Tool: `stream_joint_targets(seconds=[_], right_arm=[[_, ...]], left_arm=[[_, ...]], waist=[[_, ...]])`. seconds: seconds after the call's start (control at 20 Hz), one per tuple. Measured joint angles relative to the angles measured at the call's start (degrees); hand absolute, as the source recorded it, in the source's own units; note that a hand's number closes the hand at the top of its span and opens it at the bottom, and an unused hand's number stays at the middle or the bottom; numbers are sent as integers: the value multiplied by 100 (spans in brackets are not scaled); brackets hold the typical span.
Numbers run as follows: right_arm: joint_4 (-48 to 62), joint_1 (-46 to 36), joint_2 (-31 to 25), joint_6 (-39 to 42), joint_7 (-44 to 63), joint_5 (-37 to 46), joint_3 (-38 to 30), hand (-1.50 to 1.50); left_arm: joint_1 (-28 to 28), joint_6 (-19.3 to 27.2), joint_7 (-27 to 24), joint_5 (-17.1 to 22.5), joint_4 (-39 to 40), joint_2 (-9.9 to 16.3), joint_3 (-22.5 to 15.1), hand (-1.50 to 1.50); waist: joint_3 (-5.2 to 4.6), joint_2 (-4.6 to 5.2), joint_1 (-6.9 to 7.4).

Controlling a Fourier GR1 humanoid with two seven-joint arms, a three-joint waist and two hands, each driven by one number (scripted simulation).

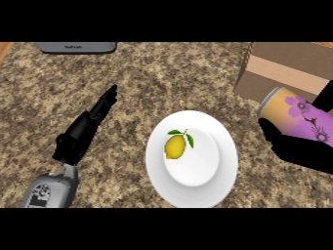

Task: Pick the can from the plate and place it in the cardboard box

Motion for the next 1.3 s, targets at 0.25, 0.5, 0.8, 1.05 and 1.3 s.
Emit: stream_joint_targets(seconds=[0.25, 0.5, 0.8, 1.05, 1.3], right_arm=[[392, -355, -231, -42, -87, -123, -586, 150], [1225, -1048, -518, -148, -252, -406, -1165, 150], [2410, -1493, -839, -668, -749, -626, -1638, 150], [3510, -1856, -1097, -1235, -1075, -512, -1777, 150], [4898, -2227, -1376, -1868, -1567, -293, -1817, 150]], left_arm=[[-25, -22, 76, -21, -9, -50, 2, 0], [55, -141, 78, 35, -117, 26, 72, 0], [-59, -182, 100, 49, -29, 0, 135, 0], [-85, -144, 114, -23, -38, -66, 100, 0], [-19, -154, 60, -58, -54, -106, 54, 0]], waist=[[1, 7, 17], [0, 10, 37], [2, 16, 46], [2, 20, 58], [3, 30, 90]])
